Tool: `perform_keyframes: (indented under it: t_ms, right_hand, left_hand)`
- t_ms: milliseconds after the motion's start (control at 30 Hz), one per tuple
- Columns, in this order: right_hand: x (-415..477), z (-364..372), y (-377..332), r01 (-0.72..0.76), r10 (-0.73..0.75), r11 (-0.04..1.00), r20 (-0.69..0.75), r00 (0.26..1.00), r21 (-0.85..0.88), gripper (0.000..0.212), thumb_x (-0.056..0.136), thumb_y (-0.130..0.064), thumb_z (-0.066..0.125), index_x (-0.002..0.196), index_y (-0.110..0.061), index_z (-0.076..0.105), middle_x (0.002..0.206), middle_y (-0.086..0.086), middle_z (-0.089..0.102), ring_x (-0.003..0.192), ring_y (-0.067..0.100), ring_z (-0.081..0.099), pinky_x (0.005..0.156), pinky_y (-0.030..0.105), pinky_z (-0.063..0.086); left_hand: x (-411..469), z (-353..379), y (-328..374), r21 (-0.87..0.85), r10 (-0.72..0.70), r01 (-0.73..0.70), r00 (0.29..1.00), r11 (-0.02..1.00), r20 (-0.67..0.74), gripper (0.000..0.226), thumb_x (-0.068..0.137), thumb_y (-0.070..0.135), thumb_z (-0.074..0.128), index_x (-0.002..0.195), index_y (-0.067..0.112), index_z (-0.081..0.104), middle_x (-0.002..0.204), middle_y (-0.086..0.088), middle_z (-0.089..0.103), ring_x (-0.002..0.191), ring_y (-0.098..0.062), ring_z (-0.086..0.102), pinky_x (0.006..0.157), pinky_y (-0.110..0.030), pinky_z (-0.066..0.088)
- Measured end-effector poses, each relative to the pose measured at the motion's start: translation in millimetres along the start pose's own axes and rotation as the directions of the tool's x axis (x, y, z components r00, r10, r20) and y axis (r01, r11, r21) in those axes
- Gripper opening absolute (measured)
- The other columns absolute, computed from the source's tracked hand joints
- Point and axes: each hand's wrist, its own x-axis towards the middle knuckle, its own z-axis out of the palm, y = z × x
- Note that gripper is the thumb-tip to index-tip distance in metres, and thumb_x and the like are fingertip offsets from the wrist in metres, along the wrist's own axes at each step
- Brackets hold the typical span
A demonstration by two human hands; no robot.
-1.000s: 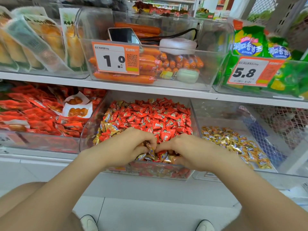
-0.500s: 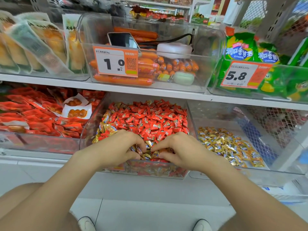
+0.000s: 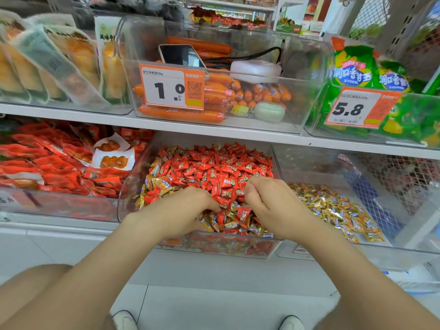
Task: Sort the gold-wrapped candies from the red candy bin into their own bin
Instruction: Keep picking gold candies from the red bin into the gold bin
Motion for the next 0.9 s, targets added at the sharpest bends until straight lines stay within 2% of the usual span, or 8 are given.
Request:
perform_keyframes:
  t_ms: [133,200,267,367,500,600,667,900]
  right_hand:
    - [1.4,-2.9,-3.1,0.002,-0.002,1.0,-0.013,1.0,0.027,0.04,0.107,-0.054,0.047,0.077,-0.028,0.056,0.058,-0.002,0.061,0.059,0.011,0.056,0.058,0.02,0.035]
    - [0.4,-2.2,-1.4,0.01,-0.017,0.994,0.062,0.998,0.109,0.02,0.107,-0.036,0.057,0.094,-0.027,0.07,0.066,-0.007,0.069,0.061,0.009,0.064,0.062,0.016,0.041]
    - [-0.4,-2.9,1.5,0.048,-0.065,0.991,0.134,0.989,0.124,0.025,0.107,-0.015,0.056,0.111,-0.029,0.076,0.076,-0.012,0.07,0.061,0.013,0.064,0.062,0.014,0.044]
    - [-1.7,-0.6,5.1,0.103,-0.107,0.994,0.29,0.951,0.03,0.03,0.105,-0.016,0.056,0.112,-0.035,0.078,0.073,-0.009,0.069,0.062,0.01,0.058,0.061,0.013,0.039]
    - [2.9,4.9,7.4,0.156,-0.085,0.98,0.441,0.893,-0.127,0.027,0.097,-0.042,0.067,0.123,-0.048,0.069,0.088,-0.016,0.073,0.08,0.002,0.063,0.079,0.031,0.056]
    - [10.9,2.5,-2.9,0.222,-0.076,0.938,0.468,0.881,-0.266,0.032,0.097,-0.045,0.069,0.129,-0.048,0.068,0.085,-0.016,0.068,0.089,0.007,0.063,0.078,0.033,0.052]
    - [13.2,7.5,-8.1,0.269,-0.111,0.917,0.459,0.881,-0.295,0.025,0.098,-0.044,0.065,0.122,-0.044,0.072,0.097,-0.013,0.075,0.099,0.016,0.067,0.079,0.034,0.054]
    - [10.5,3.3,-4.8,0.067,-0.057,0.991,0.091,0.994,-0.117,0.031,0.085,-0.051,0.045,0.089,-0.038,0.074,0.071,-0.009,0.072,0.062,0.009,0.063,0.07,0.033,0.057]
  left_hand:
    - [0.2,-0.8,-1.5,-0.053,-0.041,0.04,0.999,0.998,-0.006,0.046,0.086,0.03,0.085,0.129,0.036,0.07,0.127,0.014,0.069,0.116,-0.01,0.063,0.101,-0.036,0.054]
    - [-1.5,-0.5,-0.1,-0.061,-0.054,0.053,0.998,0.997,-0.022,0.034,0.086,0.03,0.085,0.116,0.038,0.074,0.113,0.016,0.07,0.102,-0.009,0.064,0.092,-0.037,0.056]
    - [-3.4,0.6,-1.1,-0.074,-0.063,0.059,0.997,0.995,-0.043,0.022,0.087,0.029,0.084,0.106,0.037,0.076,0.101,0.017,0.069,0.089,-0.004,0.061,0.084,-0.035,0.056]
    - [-7.3,0.7,-1.8,-0.127,-0.056,0.047,0.996,0.991,-0.067,0.01,0.089,0.031,0.082,0.097,0.032,0.076,0.091,0.021,0.067,0.081,0.001,0.058,0.079,-0.029,0.051]
    - [-13.5,-0.3,-2.4,-0.198,-0.067,0.051,0.995,0.979,-0.074,0.01,0.09,0.028,0.081,0.088,0.031,0.072,0.088,0.02,0.07,0.084,-0.001,0.063,0.082,-0.035,0.056]
    - [-16.9,-0.2,-3.7,-0.238,-0.098,0.076,0.992,0.968,-0.083,0.018,0.09,0.018,0.081,0.083,0.028,0.067,0.083,0.015,0.07,0.079,-0.002,0.066,0.076,-0.035,0.058]
    - [-19.2,-0.8,-3.9,-0.263,-0.116,0.085,0.988,0.961,-0.106,0.022,0.09,0.012,0.079,0.08,0.027,0.066,0.081,0.014,0.07,0.077,0.003,0.066,0.072,-0.028,0.056]
    - [-27.9,-6.5,0.4,-0.285,-0.171,0.109,0.965,0.952,-0.2,0.021,0.09,0.0,0.073,0.081,0.019,0.073,0.081,0.02,0.071,0.083,0.012,0.068,0.076,-0.018,0.057]
